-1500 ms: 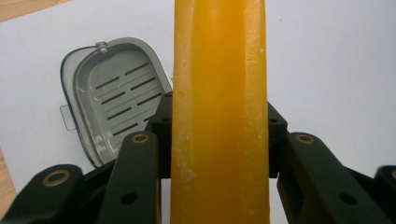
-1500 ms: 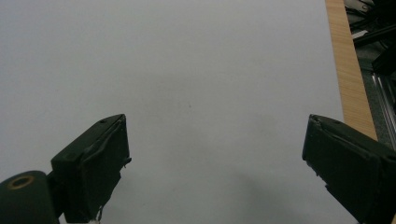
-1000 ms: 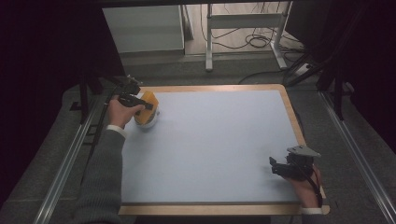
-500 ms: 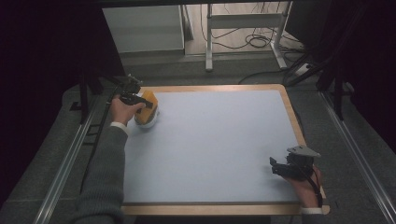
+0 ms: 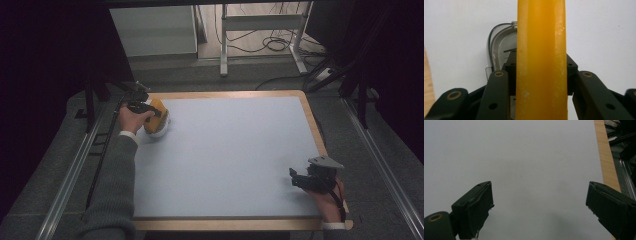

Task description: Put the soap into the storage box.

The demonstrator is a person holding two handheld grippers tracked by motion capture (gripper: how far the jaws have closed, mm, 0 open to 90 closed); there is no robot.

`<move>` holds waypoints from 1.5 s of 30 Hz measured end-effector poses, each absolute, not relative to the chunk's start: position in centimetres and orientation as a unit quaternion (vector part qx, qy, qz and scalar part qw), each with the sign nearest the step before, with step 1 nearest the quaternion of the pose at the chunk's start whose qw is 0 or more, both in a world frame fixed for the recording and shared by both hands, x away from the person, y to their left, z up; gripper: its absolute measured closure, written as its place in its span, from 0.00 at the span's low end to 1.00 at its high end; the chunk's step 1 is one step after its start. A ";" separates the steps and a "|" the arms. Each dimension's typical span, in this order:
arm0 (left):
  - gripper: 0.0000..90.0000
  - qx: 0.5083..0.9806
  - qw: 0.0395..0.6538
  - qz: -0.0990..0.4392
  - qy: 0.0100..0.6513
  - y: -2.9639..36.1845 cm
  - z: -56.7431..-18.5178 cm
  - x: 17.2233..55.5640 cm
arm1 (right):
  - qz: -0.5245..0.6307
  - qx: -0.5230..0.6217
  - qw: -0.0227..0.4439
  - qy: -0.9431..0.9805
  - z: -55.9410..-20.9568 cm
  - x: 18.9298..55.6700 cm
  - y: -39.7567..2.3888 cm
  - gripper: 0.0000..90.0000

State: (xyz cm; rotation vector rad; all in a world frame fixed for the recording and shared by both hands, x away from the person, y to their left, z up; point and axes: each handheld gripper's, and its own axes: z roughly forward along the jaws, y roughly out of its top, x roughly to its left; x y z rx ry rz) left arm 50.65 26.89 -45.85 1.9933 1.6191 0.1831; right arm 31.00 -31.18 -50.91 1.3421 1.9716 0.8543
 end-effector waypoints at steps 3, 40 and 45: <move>0.67 0.744 0.278 0.066 0.604 27.0 -46.0 50.7 | 0.323 0.505 0.299 0.743 -50.9 31.0 -31.2 0.08; 0.18 0.741 0.286 0.127 0.594 28.3 -43.6 47.6 | 0.319 0.501 0.297 0.747 -51.0 31.0 -30.9 0.08; 0.18 0.745 0.313 0.121 0.576 28.3 -43.3 46.3 | 0.320 0.502 0.296 0.747 -51.0 31.1 -30.8 0.08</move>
